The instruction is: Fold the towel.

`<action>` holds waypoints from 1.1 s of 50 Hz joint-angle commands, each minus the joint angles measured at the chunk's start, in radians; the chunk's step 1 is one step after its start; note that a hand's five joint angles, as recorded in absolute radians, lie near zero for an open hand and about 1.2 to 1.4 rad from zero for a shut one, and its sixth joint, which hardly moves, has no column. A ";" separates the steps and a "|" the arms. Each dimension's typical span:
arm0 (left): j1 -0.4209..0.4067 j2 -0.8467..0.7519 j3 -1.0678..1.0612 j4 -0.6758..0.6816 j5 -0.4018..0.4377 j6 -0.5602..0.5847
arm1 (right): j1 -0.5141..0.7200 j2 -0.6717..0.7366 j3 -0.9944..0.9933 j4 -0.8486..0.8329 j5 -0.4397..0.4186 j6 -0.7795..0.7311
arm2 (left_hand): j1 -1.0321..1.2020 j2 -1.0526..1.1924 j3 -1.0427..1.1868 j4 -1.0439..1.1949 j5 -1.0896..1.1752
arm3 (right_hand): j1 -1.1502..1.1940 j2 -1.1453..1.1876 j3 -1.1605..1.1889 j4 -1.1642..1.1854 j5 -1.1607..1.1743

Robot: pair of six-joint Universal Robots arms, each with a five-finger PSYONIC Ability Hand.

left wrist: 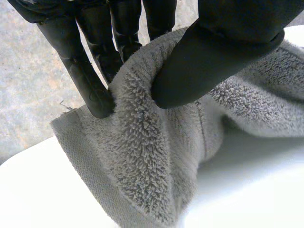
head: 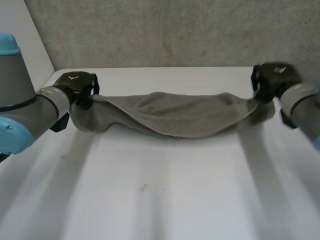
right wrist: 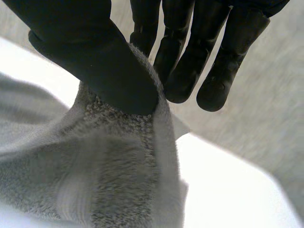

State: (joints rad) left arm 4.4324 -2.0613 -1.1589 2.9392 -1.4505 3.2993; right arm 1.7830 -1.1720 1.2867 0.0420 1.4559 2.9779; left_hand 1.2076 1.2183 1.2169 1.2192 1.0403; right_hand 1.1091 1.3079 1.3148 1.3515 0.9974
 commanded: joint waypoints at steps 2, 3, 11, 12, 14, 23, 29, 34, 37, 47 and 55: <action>0.034 0.105 -0.034 -0.221 0.002 0.112 | -0.073 -0.187 -0.073 0.232 -0.008 -0.077 | 0.189 0.178 0.179 0.177 0.181 | 0.287 0.088 0.081 0.045 0.224; 0.036 0.134 -0.048 -0.247 0.004 0.138 | -0.077 -0.204 -0.072 0.257 -0.008 -0.083 | 0.189 0.178 0.179 0.177 0.181 | 0.287 0.088 0.081 0.045 0.224; 0.059 0.321 -0.114 -0.269 0.005 0.172 | -0.114 -0.348 -0.006 0.305 -0.008 -0.073 | 0.189 0.178 0.179 0.177 0.181 | 0.287 0.088 0.081 0.045 0.224; 0.059 0.322 -0.114 -0.269 0.005 0.172 | -0.114 -0.348 -0.006 0.305 -0.008 -0.073 | 0.189 0.178 0.179 0.177 0.181 | 0.287 0.088 0.081 0.045 0.224; 0.065 0.360 -0.119 -0.272 0.009 0.174 | -0.129 -0.382 0.006 0.306 -0.011 -0.073 | 0.189 0.178 0.179 0.177 0.181 | 0.287 0.088 0.081 0.045 0.224; 0.073 0.435 -0.174 -0.272 0.075 0.177 | -0.159 -0.426 0.022 0.375 -0.109 -0.102 | 0.189 0.178 0.179 0.177 0.181 | 0.287 0.088 0.081 0.045 0.224; 0.073 0.351 -0.229 -0.244 0.073 0.209 | -0.159 -0.248 0.060 0.411 -0.104 -0.191 | 0.189 0.178 0.179 0.177 0.181 | 0.287 0.088 0.081 0.045 0.224; 0.070 0.188 -0.193 -0.216 0.067 0.279 | -0.154 -0.118 0.036 0.394 -0.074 -0.241 | 0.189 0.178 0.179 0.177 0.181 | 0.287 0.088 0.081 0.045 0.224; 0.064 0.082 -0.105 -0.207 0.067 0.312 | -0.137 -0.015 -0.026 0.349 -0.045 -0.240 | 0.189 0.178 0.179 0.177 0.181 | 0.287 0.088 0.081 0.045 0.224; 0.021 -0.197 0.635 -0.143 0.059 0.298 | -0.060 0.121 -0.407 0.035 0.035 -0.056 | 0.189 0.178 0.179 0.177 0.181 | 0.287 0.088 0.081 0.045 0.224; 0.022 -0.189 0.854 0.027 0.062 0.050 | -0.060 -0.015 -0.363 -0.277 0.043 0.049 | 0.189 0.178 0.179 0.177 0.181 | 0.287 0.088 0.081 0.045 0.224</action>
State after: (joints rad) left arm 4.4572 -2.3107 -0.5179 2.7840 -1.3928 3.5964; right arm 1.7259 -1.0738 0.8830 -0.0020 1.4954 2.9500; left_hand 1.2076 1.2184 1.2171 1.2192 1.0403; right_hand 1.1259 1.3079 1.3533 1.3583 1.0275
